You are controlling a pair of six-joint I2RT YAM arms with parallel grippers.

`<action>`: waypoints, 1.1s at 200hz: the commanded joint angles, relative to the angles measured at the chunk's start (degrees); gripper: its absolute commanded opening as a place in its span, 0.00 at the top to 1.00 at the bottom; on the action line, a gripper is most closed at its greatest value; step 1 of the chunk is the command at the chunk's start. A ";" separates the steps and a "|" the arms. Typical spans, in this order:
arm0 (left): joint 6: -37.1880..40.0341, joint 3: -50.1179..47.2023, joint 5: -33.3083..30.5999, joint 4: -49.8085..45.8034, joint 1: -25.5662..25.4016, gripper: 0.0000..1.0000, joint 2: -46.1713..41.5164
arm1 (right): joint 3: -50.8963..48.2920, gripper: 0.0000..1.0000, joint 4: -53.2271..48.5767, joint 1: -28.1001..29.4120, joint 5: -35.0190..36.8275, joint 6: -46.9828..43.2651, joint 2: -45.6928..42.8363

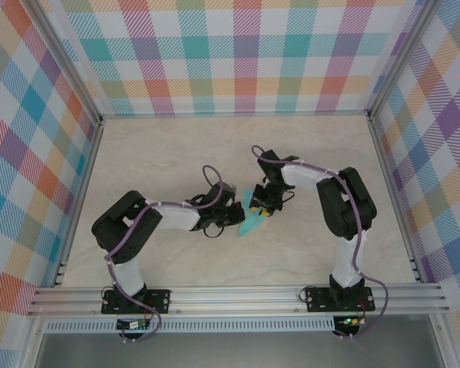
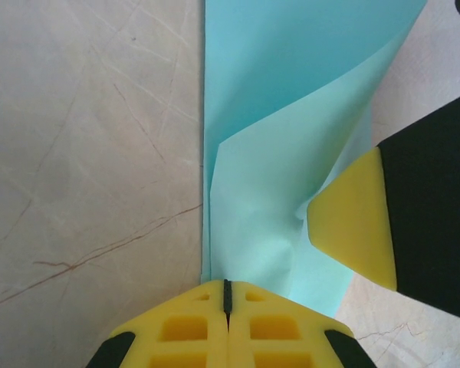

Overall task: Fold a paper plane with a square sheet of paper (pick it up from the middle)
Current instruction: Fourth fold the wing at the center of the table.

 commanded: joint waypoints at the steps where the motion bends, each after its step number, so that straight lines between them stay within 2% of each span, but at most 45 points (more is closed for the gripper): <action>1: 1.33 0.63 0.73 -6.11 0.59 1.00 1.85 | -0.35 0.67 2.38 0.43 1.57 -2.30 -5.21; 31: 1.62 0.87 0.82 -6.85 0.64 1.00 2.03 | -2.12 0.69 6.42 0.43 -0.78 -5.63 -7.89; 74: 1.69 1.08 0.51 -7.69 0.59 1.00 1.61 | -4.18 0.93 12.93 0.50 -6.87 -7.56 -4.21; 98: 1.63 1.21 0.33 -8.06 0.62 1.00 1.58 | -5.07 1.00 14.71 0.49 -7.93 -8.35 -2.97; 181: 1.41 2.12 0.24 -9.11 0.59 1.00 2.07 | -10.28 1.00 17.90 0.34 -9.00 -8.86 -0.65; 220: 1.32 2.44 0.20 -9.53 0.58 1.00 1.89 | -12.38 1.00 18.73 0.04 -7.26 -9.19 0.52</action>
